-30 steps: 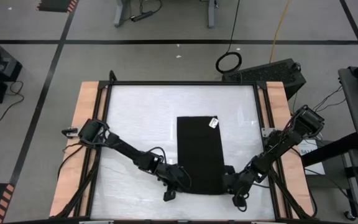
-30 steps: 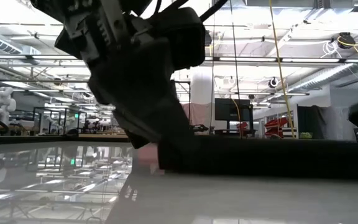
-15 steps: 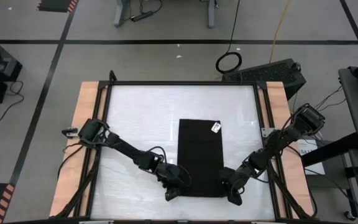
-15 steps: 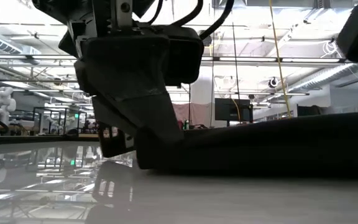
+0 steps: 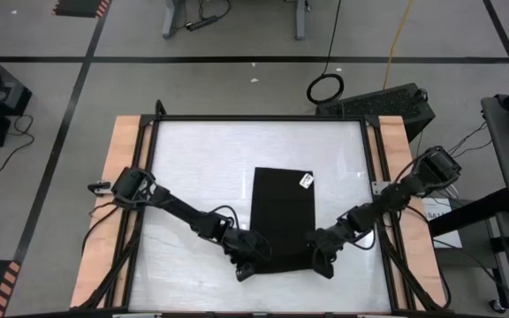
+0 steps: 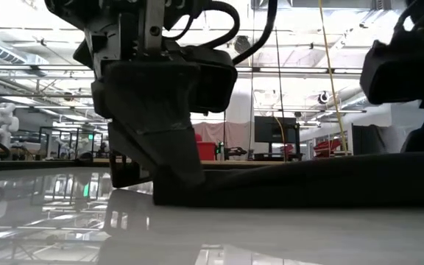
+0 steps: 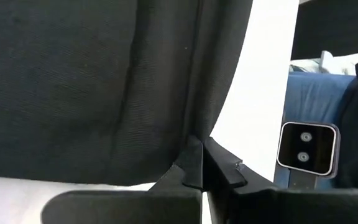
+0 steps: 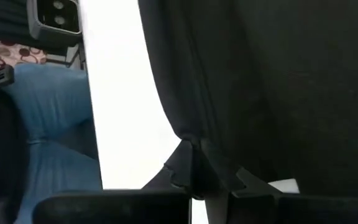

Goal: Roll towel into tight, uniform cylinder
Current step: Roll the black towel

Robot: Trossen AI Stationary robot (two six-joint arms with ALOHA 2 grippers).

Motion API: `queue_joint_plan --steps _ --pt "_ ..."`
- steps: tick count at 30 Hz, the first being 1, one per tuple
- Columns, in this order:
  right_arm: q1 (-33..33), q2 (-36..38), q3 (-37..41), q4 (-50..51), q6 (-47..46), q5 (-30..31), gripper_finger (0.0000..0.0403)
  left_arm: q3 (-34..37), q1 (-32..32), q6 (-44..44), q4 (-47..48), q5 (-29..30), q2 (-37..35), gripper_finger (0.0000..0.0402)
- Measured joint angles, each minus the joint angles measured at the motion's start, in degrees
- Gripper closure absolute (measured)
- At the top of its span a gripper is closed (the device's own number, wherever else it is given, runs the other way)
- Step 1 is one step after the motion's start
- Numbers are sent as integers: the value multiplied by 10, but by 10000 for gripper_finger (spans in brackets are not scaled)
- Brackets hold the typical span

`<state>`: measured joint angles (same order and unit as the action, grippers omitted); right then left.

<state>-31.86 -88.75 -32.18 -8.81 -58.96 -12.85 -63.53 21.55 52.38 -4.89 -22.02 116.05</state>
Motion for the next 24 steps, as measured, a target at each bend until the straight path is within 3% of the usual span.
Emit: queue_joint_plan --steps 11,18,24 --pt "19 0 -1 -5 -15 -99 399 0 -27 -15 -6 -53 0 397" --pt "27 0 6 -8 -40 -121 399 0 -50 -17 -6 -113 0 393" --pt "29 1 33 -47 -68 -119 378 0 -58 -8 -8 -125 0 392"
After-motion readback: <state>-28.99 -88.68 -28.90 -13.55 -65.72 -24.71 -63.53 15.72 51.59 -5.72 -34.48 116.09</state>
